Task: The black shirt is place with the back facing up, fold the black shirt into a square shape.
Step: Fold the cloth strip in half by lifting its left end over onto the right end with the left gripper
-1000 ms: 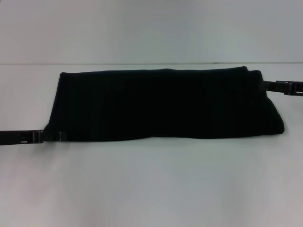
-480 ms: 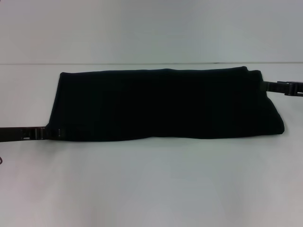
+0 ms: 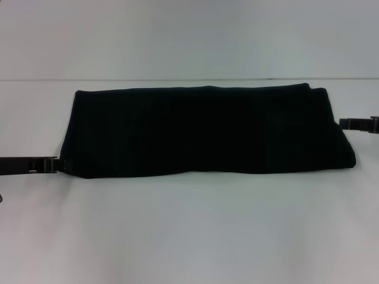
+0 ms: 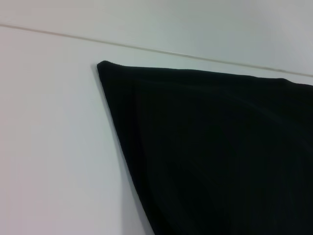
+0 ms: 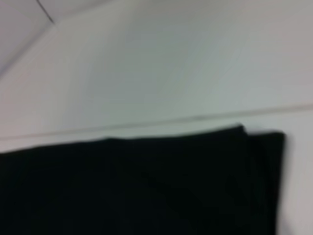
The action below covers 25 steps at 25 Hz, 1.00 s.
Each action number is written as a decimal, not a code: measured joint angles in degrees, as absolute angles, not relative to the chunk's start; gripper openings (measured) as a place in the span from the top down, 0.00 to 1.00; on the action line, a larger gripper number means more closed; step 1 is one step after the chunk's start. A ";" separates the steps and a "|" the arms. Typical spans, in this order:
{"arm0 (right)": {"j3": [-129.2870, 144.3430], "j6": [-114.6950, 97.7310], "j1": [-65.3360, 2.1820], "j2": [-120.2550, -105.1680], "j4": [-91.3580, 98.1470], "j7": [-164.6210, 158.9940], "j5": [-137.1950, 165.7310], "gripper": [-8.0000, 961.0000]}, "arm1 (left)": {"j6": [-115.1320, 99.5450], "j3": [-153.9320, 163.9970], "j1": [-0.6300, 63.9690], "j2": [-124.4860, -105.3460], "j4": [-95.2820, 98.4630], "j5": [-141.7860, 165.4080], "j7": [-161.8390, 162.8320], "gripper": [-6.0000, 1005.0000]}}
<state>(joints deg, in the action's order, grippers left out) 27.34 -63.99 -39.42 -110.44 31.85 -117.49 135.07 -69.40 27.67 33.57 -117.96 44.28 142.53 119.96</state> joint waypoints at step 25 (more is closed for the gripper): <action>29.88 -62.67 -38.88 -110.65 28.61 -120.57 138.42 0.37 | -68.86 27.60 33.65 -117.95 44.30 142.56 119.92 0.99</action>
<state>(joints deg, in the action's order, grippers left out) 29.88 -62.67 -38.88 -110.65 28.61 -120.57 138.42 -68.86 27.60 33.65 -117.95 44.30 142.56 119.92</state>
